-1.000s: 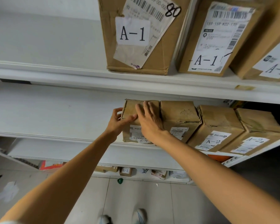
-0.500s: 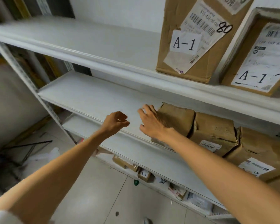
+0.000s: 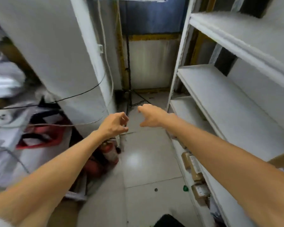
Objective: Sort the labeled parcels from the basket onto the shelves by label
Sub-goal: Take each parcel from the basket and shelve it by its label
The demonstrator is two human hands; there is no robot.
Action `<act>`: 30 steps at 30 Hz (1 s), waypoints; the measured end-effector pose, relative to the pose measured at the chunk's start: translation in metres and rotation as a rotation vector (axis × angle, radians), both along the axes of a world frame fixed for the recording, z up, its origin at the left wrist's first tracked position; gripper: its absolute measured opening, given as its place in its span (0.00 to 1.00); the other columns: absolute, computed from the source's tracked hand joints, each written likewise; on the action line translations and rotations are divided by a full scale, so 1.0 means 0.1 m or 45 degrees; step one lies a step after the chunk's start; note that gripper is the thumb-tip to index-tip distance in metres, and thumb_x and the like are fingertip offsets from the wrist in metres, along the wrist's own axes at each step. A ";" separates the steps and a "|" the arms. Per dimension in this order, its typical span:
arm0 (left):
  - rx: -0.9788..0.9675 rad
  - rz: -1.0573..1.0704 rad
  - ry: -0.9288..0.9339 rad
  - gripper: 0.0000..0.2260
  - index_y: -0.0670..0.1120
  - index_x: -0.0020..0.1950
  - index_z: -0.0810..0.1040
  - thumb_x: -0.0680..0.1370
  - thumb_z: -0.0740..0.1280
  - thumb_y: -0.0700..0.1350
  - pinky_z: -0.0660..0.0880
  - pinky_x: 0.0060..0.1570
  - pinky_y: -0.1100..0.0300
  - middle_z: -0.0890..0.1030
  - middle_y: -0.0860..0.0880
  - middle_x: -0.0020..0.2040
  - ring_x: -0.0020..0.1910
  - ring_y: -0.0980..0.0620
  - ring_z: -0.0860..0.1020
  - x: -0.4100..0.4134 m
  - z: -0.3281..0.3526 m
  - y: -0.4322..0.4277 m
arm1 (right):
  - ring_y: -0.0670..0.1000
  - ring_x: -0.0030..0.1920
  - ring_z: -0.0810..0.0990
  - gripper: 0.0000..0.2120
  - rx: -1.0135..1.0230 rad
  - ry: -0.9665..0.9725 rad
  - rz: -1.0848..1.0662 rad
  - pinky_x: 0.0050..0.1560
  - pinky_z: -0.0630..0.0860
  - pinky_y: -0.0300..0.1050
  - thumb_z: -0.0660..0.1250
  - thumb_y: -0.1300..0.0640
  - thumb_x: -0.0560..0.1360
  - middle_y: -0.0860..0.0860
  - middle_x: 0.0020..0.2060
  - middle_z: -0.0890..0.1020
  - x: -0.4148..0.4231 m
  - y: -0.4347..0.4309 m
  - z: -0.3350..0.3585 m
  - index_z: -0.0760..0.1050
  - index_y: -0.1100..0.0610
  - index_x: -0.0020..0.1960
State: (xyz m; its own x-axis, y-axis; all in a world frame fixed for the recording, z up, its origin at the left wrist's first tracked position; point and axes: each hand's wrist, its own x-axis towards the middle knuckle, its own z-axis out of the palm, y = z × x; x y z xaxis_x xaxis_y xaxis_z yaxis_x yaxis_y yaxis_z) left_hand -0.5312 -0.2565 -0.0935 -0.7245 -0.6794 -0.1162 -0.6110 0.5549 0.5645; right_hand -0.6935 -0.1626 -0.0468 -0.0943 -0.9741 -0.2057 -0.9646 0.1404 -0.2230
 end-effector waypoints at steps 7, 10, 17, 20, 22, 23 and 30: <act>-0.095 0.456 -0.096 0.16 0.46 0.54 0.78 0.68 0.74 0.48 0.77 0.49 0.53 0.83 0.49 0.48 0.48 0.50 0.80 1.66 0.05 -0.02 | 0.60 0.59 0.74 0.25 0.042 -0.009 0.598 0.55 0.74 0.54 0.70 0.52 0.73 0.60 0.58 0.76 1.43 -0.76 -0.05 0.70 0.63 0.64; -0.045 0.643 -0.148 0.17 0.45 0.55 0.78 0.69 0.74 0.47 0.77 0.48 0.52 0.81 0.49 0.49 0.49 0.49 0.79 2.18 0.04 0.22 | 0.59 0.59 0.73 0.25 0.065 0.012 0.872 0.54 0.72 0.50 0.71 0.52 0.73 0.58 0.58 0.74 1.91 -0.90 -0.06 0.69 0.62 0.65; 0.036 1.230 -0.292 0.21 0.47 0.59 0.75 0.70 0.75 0.53 0.78 0.47 0.50 0.80 0.50 0.50 0.48 0.48 0.78 3.09 0.00 1.19 | 0.58 0.61 0.72 0.28 0.140 0.026 1.429 0.60 0.72 0.52 0.71 0.51 0.74 0.57 0.63 0.73 2.98 -0.82 -0.19 0.67 0.61 0.68; 0.008 1.502 -0.333 0.23 0.48 0.60 0.74 0.69 0.74 0.55 0.77 0.48 0.50 0.80 0.50 0.51 0.49 0.49 0.78 3.36 -0.05 1.70 | 0.58 0.60 0.74 0.25 0.161 0.046 1.656 0.59 0.73 0.54 0.71 0.51 0.74 0.57 0.62 0.74 3.46 -0.62 -0.27 0.69 0.62 0.65; 0.063 1.695 -0.296 0.22 0.50 0.58 0.75 0.68 0.75 0.56 0.77 0.49 0.51 0.80 0.52 0.51 0.49 0.50 0.78 3.50 -0.07 2.02 | 0.57 0.59 0.75 0.25 0.154 0.021 1.766 0.58 0.74 0.52 0.71 0.50 0.74 0.57 0.61 0.75 3.75 -0.45 -0.28 0.70 0.61 0.65; 0.106 1.751 -0.291 0.22 0.50 0.58 0.75 0.68 0.75 0.56 0.78 0.50 0.50 0.80 0.52 0.51 0.49 0.51 0.78 3.57 -0.08 2.16 | 0.57 0.59 0.74 0.25 0.160 -0.001 1.806 0.57 0.73 0.49 0.70 0.50 0.75 0.56 0.61 0.75 3.87 -0.36 -0.28 0.69 0.60 0.66; 0.164 1.965 -0.292 0.24 0.48 0.60 0.75 0.69 0.76 0.54 0.77 0.51 0.52 0.80 0.50 0.53 0.51 0.49 0.78 4.05 -0.05 2.49 | 0.57 0.62 0.73 0.26 0.152 -0.005 1.943 0.59 0.72 0.47 0.70 0.49 0.75 0.56 0.64 0.75 4.67 -0.20 -0.28 0.69 0.61 0.68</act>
State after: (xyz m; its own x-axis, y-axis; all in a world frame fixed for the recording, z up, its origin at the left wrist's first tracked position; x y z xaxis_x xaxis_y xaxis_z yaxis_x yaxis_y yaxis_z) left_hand -0.1261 -0.0075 -0.0982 0.6769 -0.6973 -0.2356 -0.5983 -0.7077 0.3756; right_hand -0.2266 -0.1828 -0.0753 0.9514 -0.1167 -0.2851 -0.2006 -0.9370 -0.2859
